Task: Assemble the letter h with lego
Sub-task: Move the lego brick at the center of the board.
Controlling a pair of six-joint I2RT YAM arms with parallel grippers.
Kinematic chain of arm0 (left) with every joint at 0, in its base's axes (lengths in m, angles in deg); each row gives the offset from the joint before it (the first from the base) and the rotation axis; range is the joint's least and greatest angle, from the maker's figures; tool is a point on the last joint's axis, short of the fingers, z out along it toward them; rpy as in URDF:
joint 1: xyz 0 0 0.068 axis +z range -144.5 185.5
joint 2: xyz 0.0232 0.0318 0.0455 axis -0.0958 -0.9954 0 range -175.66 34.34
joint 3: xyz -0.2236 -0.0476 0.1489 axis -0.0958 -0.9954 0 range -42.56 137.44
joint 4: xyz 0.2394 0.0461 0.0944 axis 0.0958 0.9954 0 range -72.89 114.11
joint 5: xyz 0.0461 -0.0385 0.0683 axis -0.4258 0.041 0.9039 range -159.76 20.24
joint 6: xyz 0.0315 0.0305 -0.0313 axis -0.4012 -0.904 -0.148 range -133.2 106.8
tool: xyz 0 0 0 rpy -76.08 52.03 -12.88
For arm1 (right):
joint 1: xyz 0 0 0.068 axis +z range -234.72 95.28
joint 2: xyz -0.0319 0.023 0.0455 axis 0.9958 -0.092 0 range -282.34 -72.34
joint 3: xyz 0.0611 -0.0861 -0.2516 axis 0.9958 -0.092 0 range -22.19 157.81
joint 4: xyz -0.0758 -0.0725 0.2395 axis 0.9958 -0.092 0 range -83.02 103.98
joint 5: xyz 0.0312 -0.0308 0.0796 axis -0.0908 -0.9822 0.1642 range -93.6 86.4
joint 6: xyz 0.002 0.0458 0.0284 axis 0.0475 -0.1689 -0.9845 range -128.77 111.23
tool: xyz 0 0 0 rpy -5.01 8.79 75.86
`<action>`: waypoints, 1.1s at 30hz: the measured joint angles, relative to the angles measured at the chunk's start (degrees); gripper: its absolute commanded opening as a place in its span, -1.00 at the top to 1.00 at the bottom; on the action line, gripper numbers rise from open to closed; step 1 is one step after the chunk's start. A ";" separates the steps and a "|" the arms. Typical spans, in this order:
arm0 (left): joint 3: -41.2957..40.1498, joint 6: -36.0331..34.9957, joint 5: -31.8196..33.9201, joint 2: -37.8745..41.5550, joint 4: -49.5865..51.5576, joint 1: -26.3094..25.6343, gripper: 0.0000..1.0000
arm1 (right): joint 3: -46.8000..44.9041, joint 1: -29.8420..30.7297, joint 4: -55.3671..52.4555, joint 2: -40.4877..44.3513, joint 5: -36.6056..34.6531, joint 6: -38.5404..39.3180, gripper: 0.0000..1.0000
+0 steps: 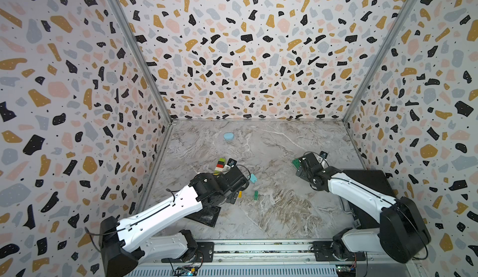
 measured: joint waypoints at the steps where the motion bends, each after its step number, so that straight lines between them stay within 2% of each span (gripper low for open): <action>1: 0.02 0.00 0.61 -0.55 0.35 0.00 -0.98 | 2.05 -0.52 -1.09 -2.45 0.55 -1.42 -0.99; 8: 0.02 -0.50 0.74 -4.92 0.92 0.02 -0.98 | 17.22 -3.48 -6.75 -19.23 4.92 -10.67 -0.99; 18: -0.04 -2.38 -2.80 -1.73 0.20 1.03 -0.98 | 28.63 -3.65 -10.82 -29.46 6.14 -16.00 -0.99; 24: -0.17 -3.04 -4.87 -1.18 -0.81 2.91 -0.98 | 30.77 -3.65 -12.33 -34.69 6.49 -18.14 -0.99; 29: -0.68 -3.26 -5.73 -0.96 -0.85 2.91 -0.98 | 31.28 -3.63 -12.26 -34.95 6.73 -17.88 -0.65; 33: -0.68 -3.45 -6.12 -0.55 -0.87 2.95 -0.98 | 28.35 -3.58 -10.27 -33.31 5.79 -16.46 -0.51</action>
